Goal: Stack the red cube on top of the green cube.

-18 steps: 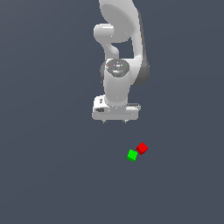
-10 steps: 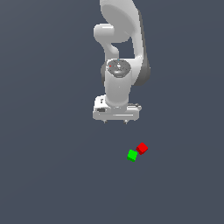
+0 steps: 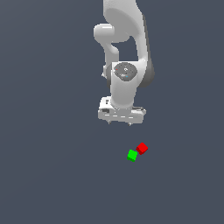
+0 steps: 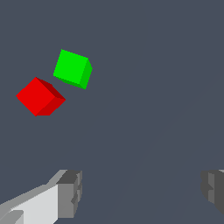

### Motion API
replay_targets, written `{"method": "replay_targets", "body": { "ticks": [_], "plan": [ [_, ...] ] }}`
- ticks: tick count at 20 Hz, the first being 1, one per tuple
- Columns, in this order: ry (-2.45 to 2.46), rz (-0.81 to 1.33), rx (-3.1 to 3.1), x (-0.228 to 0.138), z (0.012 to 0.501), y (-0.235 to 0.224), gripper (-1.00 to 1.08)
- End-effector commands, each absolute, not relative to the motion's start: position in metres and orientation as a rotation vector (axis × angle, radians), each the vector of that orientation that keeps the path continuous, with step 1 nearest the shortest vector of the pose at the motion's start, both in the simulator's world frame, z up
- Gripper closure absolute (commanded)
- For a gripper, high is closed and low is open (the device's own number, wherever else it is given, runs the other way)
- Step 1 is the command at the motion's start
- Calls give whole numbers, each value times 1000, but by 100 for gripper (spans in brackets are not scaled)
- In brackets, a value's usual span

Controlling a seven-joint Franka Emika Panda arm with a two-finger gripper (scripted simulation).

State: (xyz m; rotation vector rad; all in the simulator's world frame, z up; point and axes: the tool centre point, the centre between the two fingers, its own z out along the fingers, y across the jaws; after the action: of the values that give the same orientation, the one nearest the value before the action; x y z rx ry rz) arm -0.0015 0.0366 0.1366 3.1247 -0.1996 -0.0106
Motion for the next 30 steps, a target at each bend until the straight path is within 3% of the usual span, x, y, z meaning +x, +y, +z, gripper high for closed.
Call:
{"method": "replay_targets", "body": {
  "ticks": [1,30],
  "plan": [
    [-266,-10,3120,0,133,45,-92],
    [-1230,-1,2889,61,80,145,-92]
  ]
}}
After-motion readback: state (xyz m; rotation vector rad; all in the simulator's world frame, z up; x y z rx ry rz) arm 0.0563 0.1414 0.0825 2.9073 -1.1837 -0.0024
